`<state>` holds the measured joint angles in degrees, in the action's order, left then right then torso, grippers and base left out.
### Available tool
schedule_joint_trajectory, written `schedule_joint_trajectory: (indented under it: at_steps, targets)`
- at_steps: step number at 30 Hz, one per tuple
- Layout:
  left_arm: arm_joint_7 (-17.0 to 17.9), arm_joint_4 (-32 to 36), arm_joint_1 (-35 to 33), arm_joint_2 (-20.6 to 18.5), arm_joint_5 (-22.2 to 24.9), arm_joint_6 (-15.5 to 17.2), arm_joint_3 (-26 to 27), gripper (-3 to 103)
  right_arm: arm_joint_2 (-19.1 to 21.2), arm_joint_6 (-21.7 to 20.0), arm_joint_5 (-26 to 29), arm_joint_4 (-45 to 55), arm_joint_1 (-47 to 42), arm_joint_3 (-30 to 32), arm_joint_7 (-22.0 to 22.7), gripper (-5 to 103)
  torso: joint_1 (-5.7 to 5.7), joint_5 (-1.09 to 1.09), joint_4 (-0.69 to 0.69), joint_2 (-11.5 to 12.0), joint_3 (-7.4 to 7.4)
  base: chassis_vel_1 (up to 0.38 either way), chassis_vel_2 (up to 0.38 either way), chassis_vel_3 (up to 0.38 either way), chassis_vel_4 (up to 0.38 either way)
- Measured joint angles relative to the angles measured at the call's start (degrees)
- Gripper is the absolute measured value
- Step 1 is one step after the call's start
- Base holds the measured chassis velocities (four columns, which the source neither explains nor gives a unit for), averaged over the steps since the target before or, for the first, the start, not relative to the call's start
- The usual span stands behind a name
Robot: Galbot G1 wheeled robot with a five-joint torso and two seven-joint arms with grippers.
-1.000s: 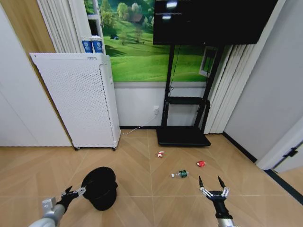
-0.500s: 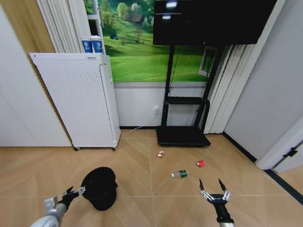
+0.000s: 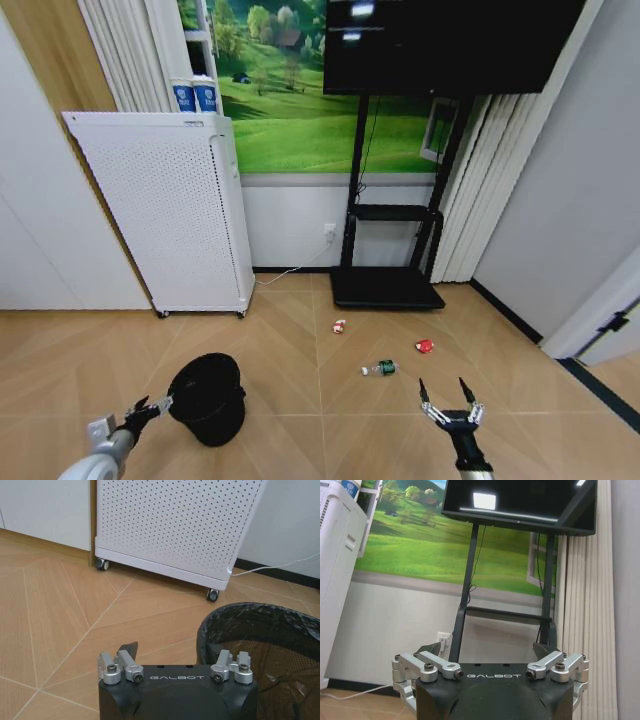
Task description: Pick up the trash bin and place the garbage on the floor into it.
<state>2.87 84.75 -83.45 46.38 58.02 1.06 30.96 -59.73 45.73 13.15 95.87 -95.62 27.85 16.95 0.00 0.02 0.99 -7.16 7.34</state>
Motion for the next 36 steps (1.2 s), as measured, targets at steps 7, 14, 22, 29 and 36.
schedule_joint_trajectory:
  at_steps: [7, 14, 22, 29, 36]
  targets:
    - [-0.43, -2.08, 1.87, 0.69, 0.02, -1.05, -0.95, 49, 1.21, 0.00, 2.03, 4.02, 0.08, 0.40, 1.49, 100, 0.00, 0.01, 0.00, 0.00, 0.00, 0.000, 0.000, 0.000, 0.000]
    - [-1.27, -3.73, 2.06, 1.97, -0.22, -1.75, -1.09, 22, 2.00, -0.14, 3.75, 7.04, -0.06, 0.82, 1.70, 100, 0.00, -0.07, 0.01, 0.00, 0.01, 0.000, 0.000, 0.000, 0.000]
    - [-2.07, -3.83, 1.63, 2.84, -0.64, -2.96, -0.75, 8, 2.12, -0.59, 4.36, 10.06, -0.01, 1.58, 2.86, 100, 0.00, -0.02, 0.02, 0.00, 0.00, 0.000, 0.000, 0.000, 0.000]
    - [-1.70, -2.36, 0.96, 3.07, -1.29, -4.15, 0.87, 8, 2.80, -1.56, 5.44, 11.56, 0.89, 2.31, 3.57, 100, 0.00, -0.03, 0.01, 0.00, 0.00, 0.000, 0.000, 0.000, 0.000]
    - [-0.39, 2.26, -0.24, -0.31, 0.38, -3.87, 3.48, 7, 4.38, -5.69, 5.64, 12.40, 3.07, 2.08, 7.23, 100, 0.00, -0.02, 0.00, 0.01, 0.00, 0.000, 0.000, 0.000, 0.000]
